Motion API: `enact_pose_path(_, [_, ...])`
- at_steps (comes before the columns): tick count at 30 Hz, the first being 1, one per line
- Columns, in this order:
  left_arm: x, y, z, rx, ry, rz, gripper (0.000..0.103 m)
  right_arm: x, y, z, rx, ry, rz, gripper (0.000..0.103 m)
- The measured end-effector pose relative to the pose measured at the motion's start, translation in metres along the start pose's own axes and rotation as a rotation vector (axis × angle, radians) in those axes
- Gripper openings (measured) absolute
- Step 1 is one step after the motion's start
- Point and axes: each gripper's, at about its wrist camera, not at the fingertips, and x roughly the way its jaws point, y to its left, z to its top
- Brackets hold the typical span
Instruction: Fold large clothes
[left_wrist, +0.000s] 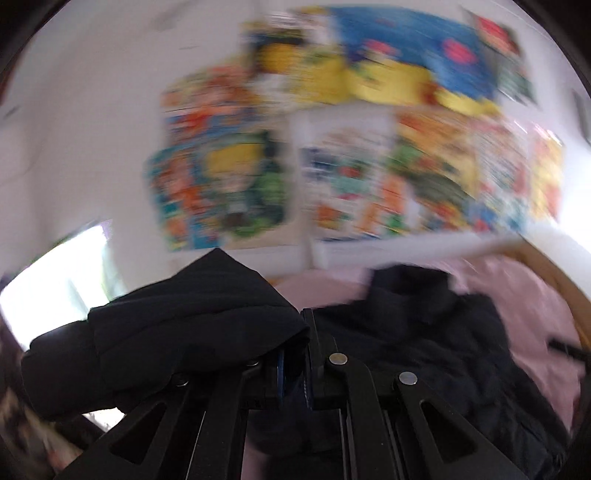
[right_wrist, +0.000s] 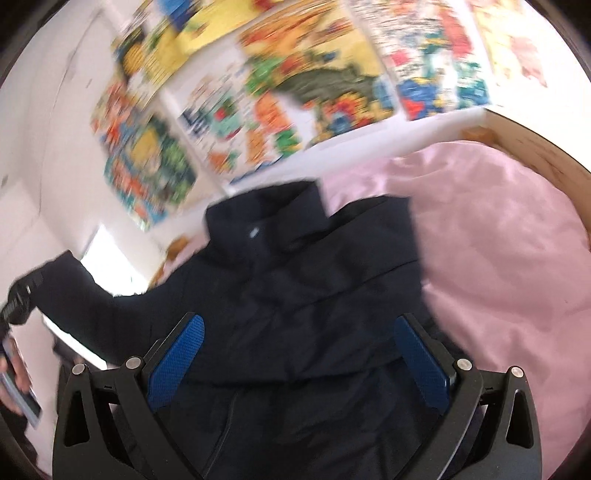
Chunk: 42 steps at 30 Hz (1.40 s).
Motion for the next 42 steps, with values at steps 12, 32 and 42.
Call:
enact_pose_path(12, [0.081,-0.211,-0.076,0.338,0.442,-0.437,0.011,0.016,-0.090,0.025,0.153,-0.029,-0.089,0.101])
enact_pose_path(32, [0.128,-0.020,-0.124,-0.187,0.487,-0.068,0.083,0.110,-0.091,-0.040,0.228,0.236,0.074,0.100])
enact_pose_path(42, [0.159,0.066,-0.161,-0.625,0.533,-0.151,0.083,0.101,-0.053,-0.072,0.117,0.102,-0.067,0.004])
